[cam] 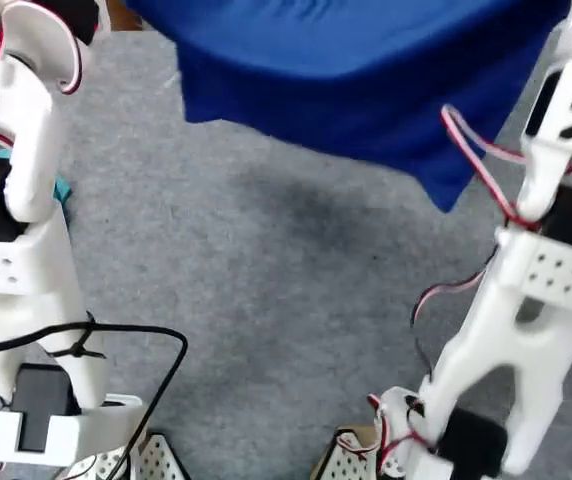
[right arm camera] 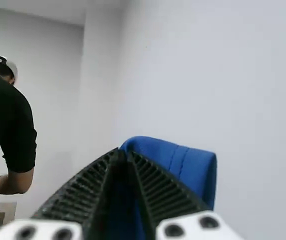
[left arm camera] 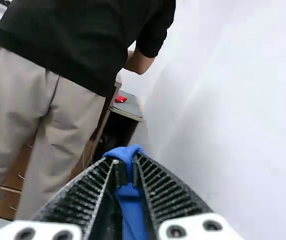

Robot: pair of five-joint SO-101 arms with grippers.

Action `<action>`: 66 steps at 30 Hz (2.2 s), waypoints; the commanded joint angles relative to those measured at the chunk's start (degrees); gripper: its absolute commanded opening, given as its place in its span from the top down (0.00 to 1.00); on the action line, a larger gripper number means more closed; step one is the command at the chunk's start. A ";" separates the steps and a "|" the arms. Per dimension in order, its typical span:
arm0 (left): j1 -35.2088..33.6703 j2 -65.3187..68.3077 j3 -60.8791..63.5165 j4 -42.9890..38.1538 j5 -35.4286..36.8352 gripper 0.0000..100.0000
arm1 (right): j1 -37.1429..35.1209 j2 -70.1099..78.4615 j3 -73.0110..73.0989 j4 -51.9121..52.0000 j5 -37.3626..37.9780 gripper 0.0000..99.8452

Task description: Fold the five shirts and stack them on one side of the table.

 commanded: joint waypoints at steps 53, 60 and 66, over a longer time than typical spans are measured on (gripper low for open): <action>18.73 -40.13 70.77 44.48 -7.47 0.90 | -0.48 -45.41 38.90 97.85 20.84 0.78; 16.35 -39.69 67.25 44.48 -0.97 0.72 | -0.84 -52.79 39.08 96.97 21.45 0.62; 16.26 -38.73 58.81 41.76 -0.53 0.72 | -0.92 -47.60 39.43 90.46 17.49 0.70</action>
